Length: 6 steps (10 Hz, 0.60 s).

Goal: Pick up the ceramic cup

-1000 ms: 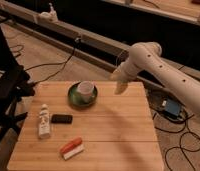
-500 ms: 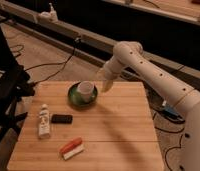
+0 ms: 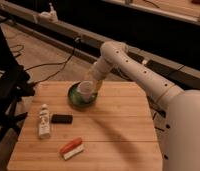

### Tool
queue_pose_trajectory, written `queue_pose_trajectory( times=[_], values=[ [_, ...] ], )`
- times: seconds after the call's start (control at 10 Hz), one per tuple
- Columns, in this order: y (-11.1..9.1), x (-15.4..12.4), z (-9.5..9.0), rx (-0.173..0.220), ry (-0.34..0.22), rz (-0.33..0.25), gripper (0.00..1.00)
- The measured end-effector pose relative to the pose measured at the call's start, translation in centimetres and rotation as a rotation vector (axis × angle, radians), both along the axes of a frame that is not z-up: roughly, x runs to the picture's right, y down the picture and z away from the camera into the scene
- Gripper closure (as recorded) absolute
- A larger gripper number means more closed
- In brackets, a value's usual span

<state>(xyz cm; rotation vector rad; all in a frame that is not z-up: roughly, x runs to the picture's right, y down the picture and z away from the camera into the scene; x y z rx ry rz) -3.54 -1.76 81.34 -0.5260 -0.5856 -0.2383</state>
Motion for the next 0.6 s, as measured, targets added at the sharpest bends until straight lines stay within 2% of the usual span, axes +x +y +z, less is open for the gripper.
queue_pose_trajectory(
  times=[0.3, 0.6],
  values=[
    [2.3, -0.2, 2.1, -0.054, 0.016, -0.047, 0.35],
    [3.9, -0.4, 4.2, -0.113, 0.036, -0.045, 0.35]
  ],
)
